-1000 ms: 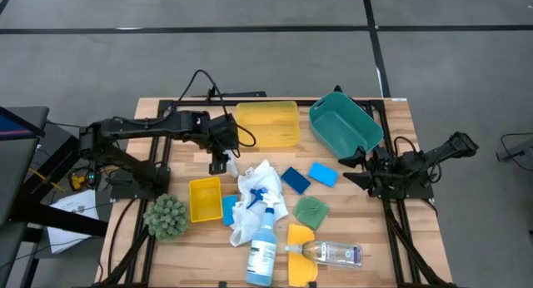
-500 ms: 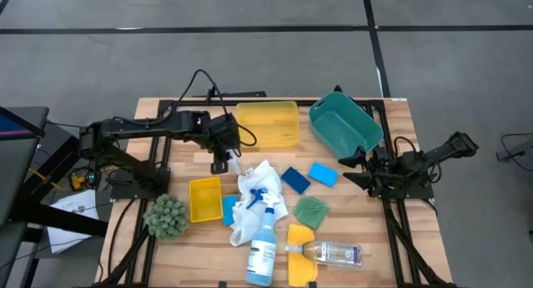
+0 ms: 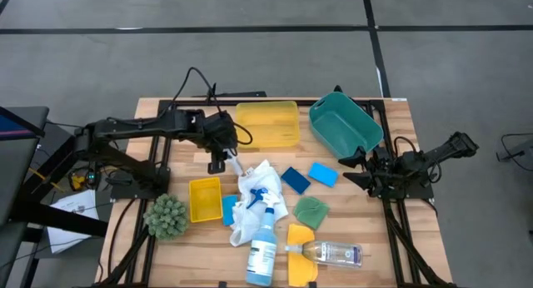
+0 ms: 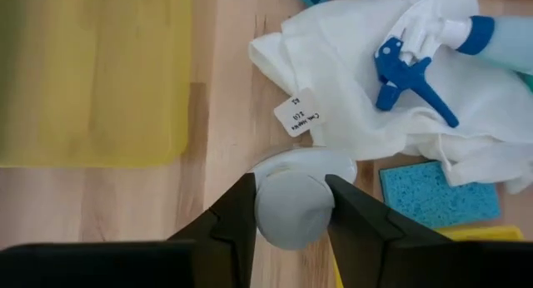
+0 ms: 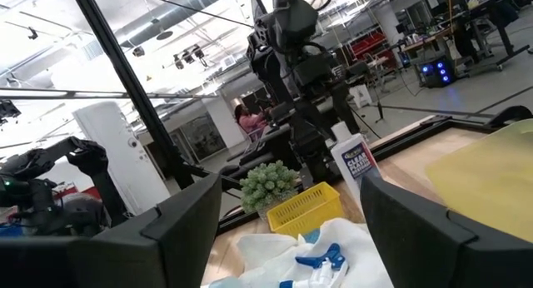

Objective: Pick & Place Kitchen Items
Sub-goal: Put the white cleaning bottle into the top yellow bin

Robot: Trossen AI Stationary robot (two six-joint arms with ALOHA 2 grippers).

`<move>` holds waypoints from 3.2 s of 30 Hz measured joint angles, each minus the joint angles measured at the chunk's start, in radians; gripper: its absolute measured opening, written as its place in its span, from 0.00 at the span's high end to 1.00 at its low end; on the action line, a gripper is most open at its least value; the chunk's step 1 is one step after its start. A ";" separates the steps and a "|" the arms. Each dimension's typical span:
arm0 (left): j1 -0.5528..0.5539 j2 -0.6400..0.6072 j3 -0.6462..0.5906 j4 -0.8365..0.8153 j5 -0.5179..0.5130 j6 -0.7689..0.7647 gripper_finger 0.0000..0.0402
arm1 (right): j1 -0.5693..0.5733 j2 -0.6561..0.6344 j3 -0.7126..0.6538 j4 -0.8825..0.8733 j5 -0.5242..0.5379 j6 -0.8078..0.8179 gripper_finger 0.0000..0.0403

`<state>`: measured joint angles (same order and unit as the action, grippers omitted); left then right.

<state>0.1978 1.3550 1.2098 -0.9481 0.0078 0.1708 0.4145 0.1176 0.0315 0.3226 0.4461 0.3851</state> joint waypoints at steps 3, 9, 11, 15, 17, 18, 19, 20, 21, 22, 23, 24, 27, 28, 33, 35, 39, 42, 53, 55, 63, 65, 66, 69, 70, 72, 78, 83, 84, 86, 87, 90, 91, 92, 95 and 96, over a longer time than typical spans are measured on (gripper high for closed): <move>0.000 -0.026 0.000 -0.002 0.000 0.017 0.73 | 0.000 0.000 0.000 -0.002 0.000 0.000 0.31; 0.016 -0.079 0.000 0.003 0.019 0.031 0.73 | -0.001 0.000 0.000 -0.001 0.000 0.000 0.31; 0.034 -0.090 0.000 0.002 0.048 0.031 0.73 | -0.006 0.000 0.000 -0.001 0.000 0.000 0.31; 0.060 -0.090 0.017 -0.024 0.088 0.031 0.73 | -0.018 0.000 0.000 -0.002 0.000 0.000 0.31; 0.069 -0.090 0.040 -0.031 0.113 0.036 0.73 | -0.019 0.000 0.000 -0.006 0.000 0.000 0.31; 0.072 -0.090 0.052 -0.026 0.125 0.045 0.73 | -0.019 0.000 0.000 -0.008 0.000 0.000 0.31; 0.074 -0.090 0.064 -0.025 0.133 0.056 0.73 | -0.019 0.000 0.000 -0.008 0.000 0.000 0.31; 0.075 -0.090 0.077 -0.027 0.134 0.065 0.73 | -0.019 0.000 0.000 -0.008 0.000 0.000 0.31; 0.078 -0.090 0.091 -0.029 0.135 0.073 0.73 | -0.019 0.000 0.000 -0.008 0.000 0.000 0.31; 0.082 -0.087 0.106 -0.029 0.136 0.080 0.73 | -0.019 0.000 0.000 -0.008 0.000 0.000 0.31; 0.087 -0.078 0.125 -0.029 0.139 0.085 0.73 | -0.019 0.000 0.000 -0.008 0.000 0.000 0.31; 0.092 -0.070 0.140 -0.028 0.139 0.087 0.73 | -0.019 0.000 0.000 -0.008 0.000 0.000 0.31; 0.111 -0.021 0.202 -0.037 0.137 0.111 0.73 | -0.019 0.000 0.000 -0.008 0.000 0.000 0.31; 0.115 0.000 0.226 -0.041 0.135 0.122 0.73 | -0.019 0.000 0.000 -0.008 0.000 0.000 0.31; 0.148 0.129 0.371 -0.087 0.135 0.182 0.73 | -0.019 0.000 0.000 -0.008 0.000 0.000 0.31; 0.162 0.189 0.439 -0.115 0.135 0.209 0.73 | -0.019 0.000 0.000 -0.008 0.000 0.000 0.31; 0.196 0.307 0.585 -0.154 0.136 0.264 0.73 | -0.019 0.000 0.000 -0.008 0.000 0.000 0.31; 0.224 0.391 0.693 -0.190 0.135 0.299 0.73 | -0.019 0.000 0.000 -0.008 0.000 0.000 0.31; 0.330 0.615 0.930 -0.224 0.177 0.376 0.73 | -0.019 0.000 0.000 -0.016 0.000 0.000 0.31; 0.341 0.651 0.951 -0.221 0.176 0.388 0.73 | -0.019 0.000 0.000 -0.020 0.000 0.000 0.31; 0.357 0.792 1.064 -0.197 0.174 0.438 0.73 | -0.019 0.000 0.000 -0.023 0.005 0.000 0.31; 0.357 0.825 1.107 -0.191 0.174 0.452 0.73 | -0.019 0.000 0.000 -0.023 0.008 0.000 0.31; 0.357 0.838 1.125 -0.192 0.174 0.454 0.73 | -0.019 0.000 0.000 -0.023 0.008 0.000 0.31; 0.357 0.859 1.145 -0.185 0.166 0.460 0.73 | -0.019 0.000 0.000 -0.023 0.008 0.000 0.31; 0.359 0.859 1.143 -0.193 0.165 0.465 0.73 | -0.019 0.000 0.000 -0.023 0.008 0.000 0.31; 0.360 0.860 1.143 -0.222 0.164 0.469 0.73 | -0.019 0.000 0.000 -0.023 0.008 0.000 0.31; 0.382 0.863 1.143 -0.297 0.143 0.448 0.73 | -0.019 0.000 0.000 -0.027 0.008 0.000 0.31; 0.420 0.863 1.142 -0.326 0.148 0.423 0.73 | -0.019 0.000 0.000 -0.031 0.008 0.000 0.31; 0.427 0.863 1.140 -0.326 0.162 0.419 0.73 | -0.019 0.000 0.000 -0.031 0.008 0.000 0.31; 0.442 0.863 1.139 -0.329 0.196 0.399 0.73 | -0.019 0.000 0.000 -0.031 0.008 0.000 0.31; 0.450 0.863 1.138 -0.332 0.202 0.393 0.73 | -0.019 0.000 0.000 -0.031 0.008 0.000 0.31; 0.467 0.863 1.138 -0.353 0.203 0.378 0.73 | -0.019 0.000 0.000 -0.032 0.008 0.000 0.31; 0.471 0.863 1.138 -0.358 0.203 0.373 0.73 | -0.019 0.000 0.000 -0.034 0.008 0.000 0.31; 0.473 0.863 1.138 -0.362 0.202 0.368 0.73 | -0.019 0.000 0.000 -0.035 0.008 0.000 0.31; 0.476 0.863 1.138 -0.378 0.204 0.347 0.73 | -0.019 0.000 0.000 -0.042 0.008 0.000 0.31; 0.477 0.863 1.138 -0.382 0.203 0.339 0.73 | -0.019 0.000 0.000 -0.045 0.008 0.000 0.31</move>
<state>0.6745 2.2177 2.3478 -1.3306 0.2107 0.5094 0.3954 0.1177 0.0315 0.2781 0.4541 0.3851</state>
